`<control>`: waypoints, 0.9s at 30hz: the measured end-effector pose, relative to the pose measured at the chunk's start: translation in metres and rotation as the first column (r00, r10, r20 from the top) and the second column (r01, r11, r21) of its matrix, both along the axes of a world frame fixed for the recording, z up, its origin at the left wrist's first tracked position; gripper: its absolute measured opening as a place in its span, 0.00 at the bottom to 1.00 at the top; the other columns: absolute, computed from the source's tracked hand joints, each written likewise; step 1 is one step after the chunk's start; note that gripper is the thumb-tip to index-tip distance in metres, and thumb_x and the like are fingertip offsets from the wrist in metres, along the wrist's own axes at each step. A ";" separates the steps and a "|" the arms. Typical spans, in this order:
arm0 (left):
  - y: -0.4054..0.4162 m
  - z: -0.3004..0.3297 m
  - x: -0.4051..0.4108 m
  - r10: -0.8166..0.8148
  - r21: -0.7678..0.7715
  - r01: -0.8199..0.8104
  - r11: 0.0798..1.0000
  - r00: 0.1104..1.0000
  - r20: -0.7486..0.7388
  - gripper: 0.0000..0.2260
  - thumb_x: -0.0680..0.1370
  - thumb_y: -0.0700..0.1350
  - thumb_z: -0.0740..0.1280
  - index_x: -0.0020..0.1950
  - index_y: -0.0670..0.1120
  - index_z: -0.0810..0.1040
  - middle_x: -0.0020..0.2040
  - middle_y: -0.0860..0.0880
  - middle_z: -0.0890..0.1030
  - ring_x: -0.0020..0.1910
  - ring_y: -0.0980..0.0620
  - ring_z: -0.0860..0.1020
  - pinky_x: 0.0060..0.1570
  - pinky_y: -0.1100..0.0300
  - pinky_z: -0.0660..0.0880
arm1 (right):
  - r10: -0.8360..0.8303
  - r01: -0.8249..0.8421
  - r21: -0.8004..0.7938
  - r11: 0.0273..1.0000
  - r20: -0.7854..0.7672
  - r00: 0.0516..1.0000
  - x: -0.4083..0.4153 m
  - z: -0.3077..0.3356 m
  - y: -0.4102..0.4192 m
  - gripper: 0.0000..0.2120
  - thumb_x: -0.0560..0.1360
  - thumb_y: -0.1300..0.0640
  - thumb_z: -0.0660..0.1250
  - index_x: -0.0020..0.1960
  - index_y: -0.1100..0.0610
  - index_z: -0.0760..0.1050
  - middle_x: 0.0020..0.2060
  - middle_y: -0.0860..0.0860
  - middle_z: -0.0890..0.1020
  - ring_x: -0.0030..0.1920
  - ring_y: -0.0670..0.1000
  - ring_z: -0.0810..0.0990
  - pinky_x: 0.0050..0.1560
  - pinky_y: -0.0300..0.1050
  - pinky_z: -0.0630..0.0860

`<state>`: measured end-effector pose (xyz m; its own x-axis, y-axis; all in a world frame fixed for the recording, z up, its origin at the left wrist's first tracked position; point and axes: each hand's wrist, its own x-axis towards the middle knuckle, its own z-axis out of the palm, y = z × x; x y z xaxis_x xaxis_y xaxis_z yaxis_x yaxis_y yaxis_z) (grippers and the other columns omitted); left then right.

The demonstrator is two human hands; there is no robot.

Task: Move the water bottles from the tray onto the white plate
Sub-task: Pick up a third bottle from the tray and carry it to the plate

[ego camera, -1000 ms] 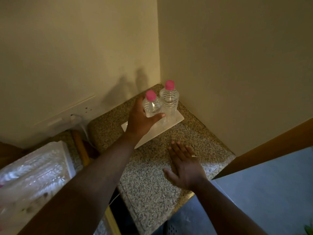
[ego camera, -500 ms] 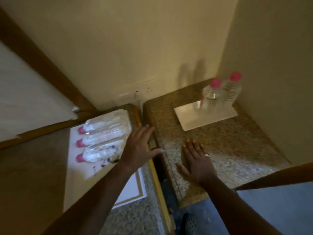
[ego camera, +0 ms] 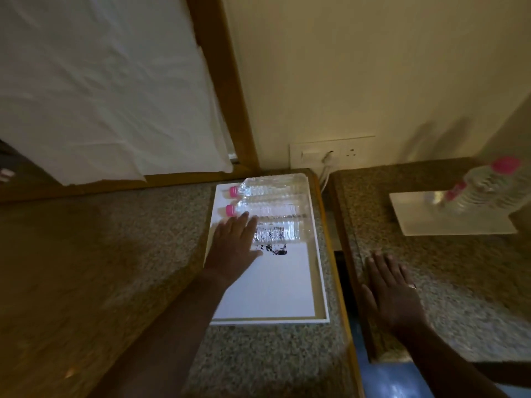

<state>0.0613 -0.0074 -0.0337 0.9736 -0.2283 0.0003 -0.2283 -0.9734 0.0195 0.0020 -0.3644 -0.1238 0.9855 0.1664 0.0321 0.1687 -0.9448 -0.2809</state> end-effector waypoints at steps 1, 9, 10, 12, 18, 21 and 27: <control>0.003 0.002 0.005 0.021 0.005 -0.021 1.000 1.000 0.003 0.36 0.75 0.57 0.69 0.77 0.42 0.61 0.75 0.39 0.67 0.73 0.38 0.66 0.71 0.44 0.63 | -0.003 0.003 -0.002 1.000 0.005 1.000 -0.001 0.000 0.000 0.37 0.80 0.37 0.40 0.73 0.63 0.66 0.73 0.63 0.66 0.74 0.63 0.59 0.70 0.66 0.58; 0.018 0.005 0.024 0.095 -0.247 -0.130 0.960 0.984 -0.148 0.32 0.64 0.53 0.79 0.63 0.46 0.70 0.58 0.43 0.78 0.56 0.42 0.76 0.54 0.49 0.75 | -0.002 0.002 -0.021 1.000 -0.012 1.000 0.000 -0.003 0.000 0.35 0.81 0.37 0.42 0.74 0.61 0.64 0.74 0.61 0.64 0.76 0.61 0.58 0.72 0.63 0.55; 0.020 0.006 0.024 0.093 -0.285 -0.144 0.948 0.978 -0.186 0.32 0.62 0.53 0.80 0.61 0.47 0.71 0.56 0.44 0.79 0.54 0.42 0.77 0.51 0.49 0.77 | -0.005 0.005 -0.020 1.000 -0.013 1.000 -0.001 -0.003 -0.001 0.35 0.80 0.37 0.42 0.74 0.61 0.64 0.74 0.61 0.64 0.76 0.61 0.58 0.72 0.63 0.55; 0.026 0.012 0.023 0.072 -0.323 -0.140 0.936 0.974 -0.214 0.31 0.61 0.54 0.80 0.58 0.48 0.71 0.52 0.45 0.80 0.49 0.44 0.78 0.44 0.52 0.78 | -0.010 0.010 -0.016 1.000 -0.020 1.000 0.000 -0.002 0.000 0.36 0.80 0.37 0.42 0.74 0.61 0.65 0.74 0.61 0.64 0.76 0.61 0.58 0.72 0.62 0.55; 0.022 0.068 0.040 -0.040 -0.537 -0.037 0.843 0.990 -0.132 0.29 0.61 0.53 0.82 0.58 0.50 0.76 0.50 0.55 0.79 0.49 0.54 0.77 0.39 0.74 0.69 | -0.009 0.009 -0.001 1.000 -0.043 0.999 0.000 -0.001 0.000 0.34 0.80 0.37 0.43 0.75 0.60 0.62 0.76 0.59 0.62 0.77 0.59 0.55 0.74 0.62 0.54; -0.004 0.091 0.044 -0.056 -0.659 -0.008 0.752 0.996 -0.076 0.28 0.61 0.53 0.82 0.57 0.53 0.77 0.52 0.55 0.79 0.49 0.55 0.78 0.43 0.74 0.72 | -0.011 0.011 0.006 1.000 -0.048 0.999 -0.001 0.000 -0.001 0.34 0.80 0.37 0.43 0.76 0.59 0.61 0.76 0.59 0.61 0.77 0.58 0.54 0.74 0.63 0.54; -0.057 0.079 0.034 0.022 -0.834 -0.154 0.530 0.985 -0.168 0.29 0.64 0.49 0.81 0.61 0.53 0.75 0.54 0.54 0.80 0.55 0.51 0.79 0.54 0.53 0.79 | -0.018 0.019 0.028 0.999 -0.041 0.999 0.000 0.003 0.000 0.35 0.80 0.36 0.43 0.74 0.60 0.65 0.75 0.58 0.63 0.76 0.60 0.57 0.73 0.63 0.56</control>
<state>0.0952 -0.0642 0.0451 0.9947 -0.0989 0.0267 -0.0732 -0.5042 0.8605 0.0016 -0.3644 -0.1209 0.9890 0.1480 -0.0035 0.1394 -0.9391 -0.3140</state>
